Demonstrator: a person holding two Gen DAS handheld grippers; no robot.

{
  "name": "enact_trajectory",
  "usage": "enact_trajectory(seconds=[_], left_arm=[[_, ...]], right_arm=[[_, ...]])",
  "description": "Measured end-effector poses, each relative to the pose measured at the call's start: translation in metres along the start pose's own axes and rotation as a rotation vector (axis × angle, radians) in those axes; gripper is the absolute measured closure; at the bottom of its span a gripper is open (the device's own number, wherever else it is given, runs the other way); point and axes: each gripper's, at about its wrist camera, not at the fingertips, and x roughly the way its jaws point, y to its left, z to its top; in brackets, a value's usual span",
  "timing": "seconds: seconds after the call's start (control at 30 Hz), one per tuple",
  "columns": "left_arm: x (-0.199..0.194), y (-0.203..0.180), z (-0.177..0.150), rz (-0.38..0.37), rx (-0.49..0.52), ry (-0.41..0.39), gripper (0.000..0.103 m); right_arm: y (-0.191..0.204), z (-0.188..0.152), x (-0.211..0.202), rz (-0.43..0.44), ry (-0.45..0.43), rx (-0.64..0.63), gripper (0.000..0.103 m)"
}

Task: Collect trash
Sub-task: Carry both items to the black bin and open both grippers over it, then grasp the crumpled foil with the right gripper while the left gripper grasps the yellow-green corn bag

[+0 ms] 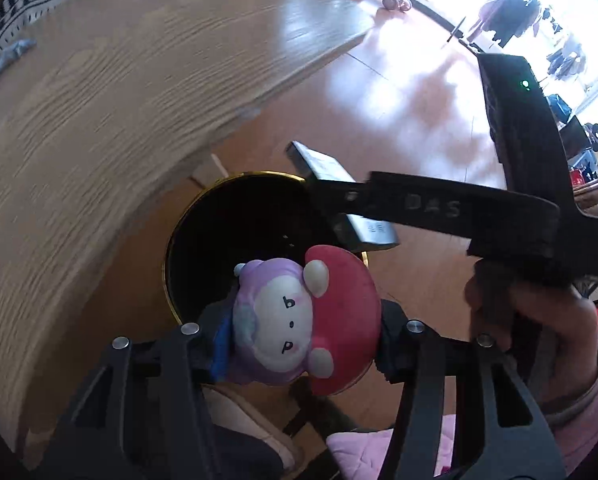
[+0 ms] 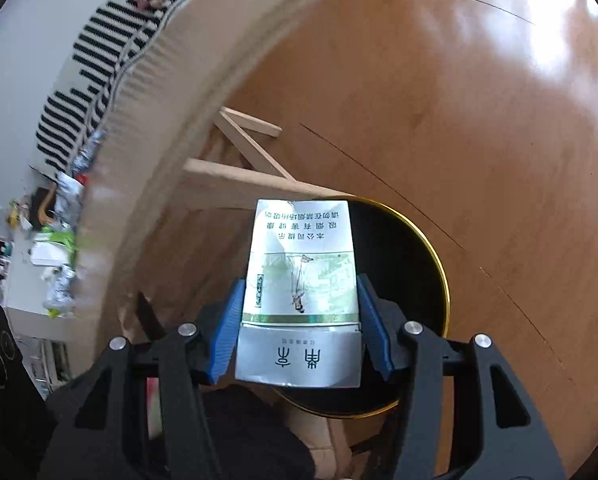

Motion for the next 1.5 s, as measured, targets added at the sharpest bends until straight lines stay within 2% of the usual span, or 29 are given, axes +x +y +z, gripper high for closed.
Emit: enact_trajectory(seconds=[0.03, 0.13, 0.2, 0.3, 0.33, 0.37, 0.4, 0.43, 0.47, 0.57, 0.6, 0.7, 0.83, 0.87, 0.93, 1.0, 1.03, 1.1, 1.17, 1.23, 1.33, 1.37, 1.5], left_arm=[[0.000, 0.005, -0.001, -0.013, 0.006, 0.000, 0.050], [0.005, 0.017, 0.003, 0.022, 0.030, 0.010, 0.050], [0.007, 0.019, 0.002, -0.021, 0.001, 0.031, 0.050], [0.005, 0.020, 0.000, -0.020, 0.008, 0.027, 0.049], [0.003, 0.018, -0.003, -0.011, 0.014, 0.018, 0.045], [0.005, 0.018, -0.007, 0.012, 0.016, -0.002, 0.034], [0.006, 0.009, -0.008, 0.018, 0.007, -0.016, 0.020], [0.006, 0.004, -0.007, 0.014, -0.010, -0.032, 0.006], [0.002, -0.003, -0.007, -0.004, -0.028, -0.061, 0.006], [0.004, -0.008, -0.012, -0.065, 0.003, -0.030, 0.006], [0.002, -0.010, -0.013, -0.057, 0.008, -0.034, 0.006], [-0.024, -0.014, -0.013, -0.011, 0.022, -0.122, 0.006], [-0.104, -0.014, 0.000, 0.033, -0.008, -0.362, 0.006], [-0.133, -0.007, 0.002, 0.037, -0.019, -0.425, 0.006], [-0.180, 0.013, 0.002, 0.084, -0.032, -0.504, 0.006], [-0.222, 0.045, 0.001, 0.210, -0.081, -0.563, 0.006], [-0.243, 0.073, -0.005, 0.300, -0.121, -0.580, 0.006], [-0.265, 0.113, -0.017, 0.444, -0.200, -0.595, 0.006], [-0.285, 0.182, -0.048, 0.617, -0.361, -0.593, 0.006], [-0.296, 0.230, -0.078, 0.688, -0.482, -0.557, 0.006], [-0.296, 0.303, -0.130, 0.699, -0.677, -0.494, 0.006], [-0.294, 0.319, -0.137, 0.686, -0.725, -0.490, 0.006], [-0.280, 0.354, -0.164, 0.564, -0.837, -0.479, 0.006]], right_arm=[[0.000, 0.001, 0.004, -0.005, 0.010, 0.001, 0.049], [0.000, 0.003, 0.008, -0.009, 0.018, -0.004, 0.049], [0.000, 0.003, 0.011, -0.011, 0.020, -0.003, 0.049], [-0.002, 0.001, 0.013, -0.012, 0.027, 0.008, 0.049], [-0.003, 0.000, 0.014, -0.011, 0.031, 0.010, 0.048], [-0.004, 0.000, 0.014, -0.007, 0.038, 0.015, 0.047], [-0.006, 0.000, 0.013, -0.003, 0.042, 0.025, 0.042], [-0.010, 0.001, 0.009, -0.003, 0.034, 0.038, 0.028], [-0.014, 0.002, 0.004, -0.007, 0.015, 0.044, 0.019], [-0.023, 0.003, -0.018, -0.025, -0.074, 0.052, 0.010], [-0.025, 0.002, -0.028, -0.040, -0.119, 0.046, 0.009], [-0.021, 0.000, -0.053, -0.097, -0.247, -0.015, 0.007], [0.005, -0.002, -0.091, -0.193, -0.433, -0.156, 0.007], [0.012, -0.001, -0.097, -0.197, -0.455, -0.184, 0.007], [0.041, 0.003, -0.111, -0.191, -0.489, -0.260, 0.007], [0.079, 0.008, -0.117, -0.157, -0.514, -0.355, 0.007], [0.094, 0.010, -0.118, -0.148, -0.523, -0.392, 0.007], [0.133, 0.015, -0.113, -0.120, -0.532, -0.471, 0.007], [0.185, 0.025, -0.096, -0.086, -0.522, -0.540, 0.007], [0.225, 0.032, -0.079, -0.053, -0.497, -0.568, 0.007], [0.284, 0.039, -0.051, 0.034, -0.443, -0.601, 0.007], [0.300, 0.039, -0.041, 0.047, -0.429, -0.618, 0.007], [0.359, 0.044, 0.010, 0.045, -0.365, -0.667, 0.007]])
